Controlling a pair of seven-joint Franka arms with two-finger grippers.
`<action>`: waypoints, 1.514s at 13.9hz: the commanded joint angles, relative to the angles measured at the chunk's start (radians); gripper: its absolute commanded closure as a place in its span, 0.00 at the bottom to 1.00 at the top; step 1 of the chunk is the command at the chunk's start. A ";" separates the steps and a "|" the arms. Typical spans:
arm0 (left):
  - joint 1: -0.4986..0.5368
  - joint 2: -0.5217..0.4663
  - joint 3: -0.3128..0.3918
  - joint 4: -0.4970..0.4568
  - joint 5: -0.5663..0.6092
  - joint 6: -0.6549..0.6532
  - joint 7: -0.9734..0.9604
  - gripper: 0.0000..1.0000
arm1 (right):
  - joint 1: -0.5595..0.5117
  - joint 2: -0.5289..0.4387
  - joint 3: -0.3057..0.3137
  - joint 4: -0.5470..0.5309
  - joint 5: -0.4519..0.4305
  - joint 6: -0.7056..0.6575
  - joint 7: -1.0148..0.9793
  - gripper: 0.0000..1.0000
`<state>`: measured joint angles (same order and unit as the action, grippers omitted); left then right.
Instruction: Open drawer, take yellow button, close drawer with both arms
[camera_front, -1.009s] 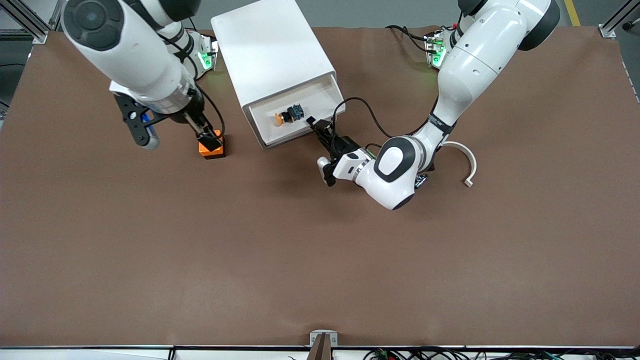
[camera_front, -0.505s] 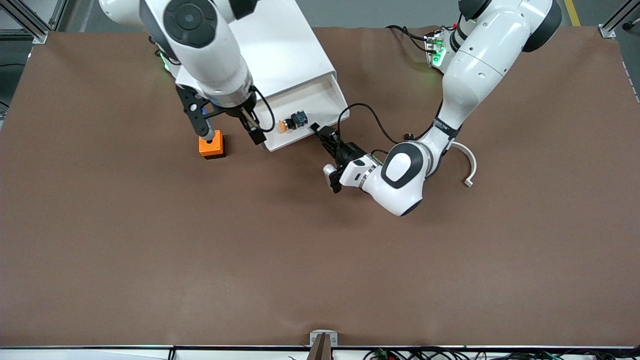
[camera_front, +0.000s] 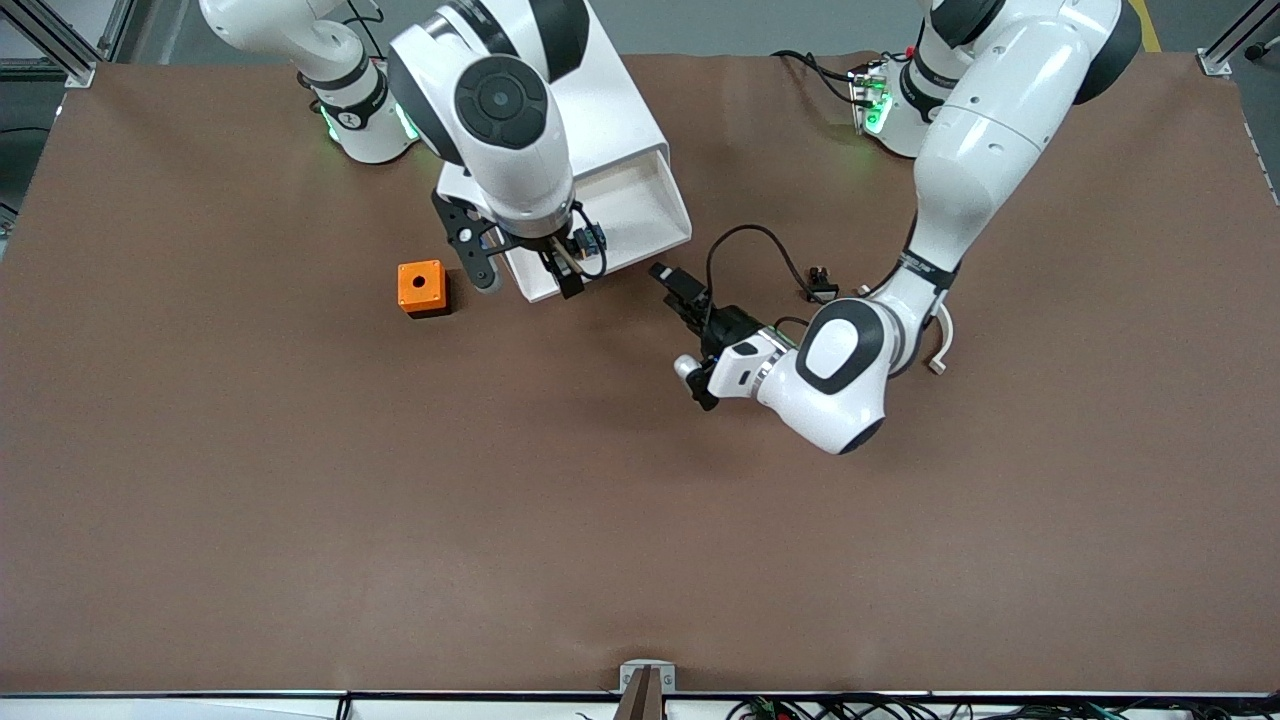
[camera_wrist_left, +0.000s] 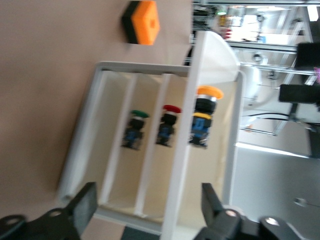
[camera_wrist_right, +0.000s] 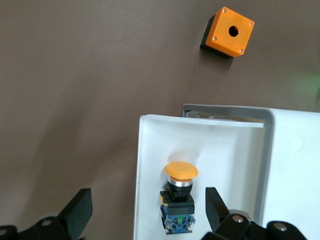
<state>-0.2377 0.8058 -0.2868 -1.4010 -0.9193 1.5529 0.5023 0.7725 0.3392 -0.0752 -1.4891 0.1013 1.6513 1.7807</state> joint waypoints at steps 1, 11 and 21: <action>0.006 -0.031 0.040 0.025 0.107 -0.013 -0.033 0.00 | 0.020 -0.016 -0.008 -0.071 -0.003 0.060 0.022 0.00; 0.000 -0.088 0.104 0.063 0.396 0.022 -0.120 0.00 | 0.099 0.017 -0.006 -0.115 0.011 0.059 0.034 0.00; -0.057 -0.137 0.103 0.126 0.600 0.041 -0.768 0.00 | 0.099 0.032 -0.006 -0.108 0.017 0.062 0.040 0.66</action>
<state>-0.2592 0.7065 -0.1923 -1.2677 -0.3691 1.5773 -0.0824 0.8641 0.3730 -0.0768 -1.5975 0.1031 1.7146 1.8046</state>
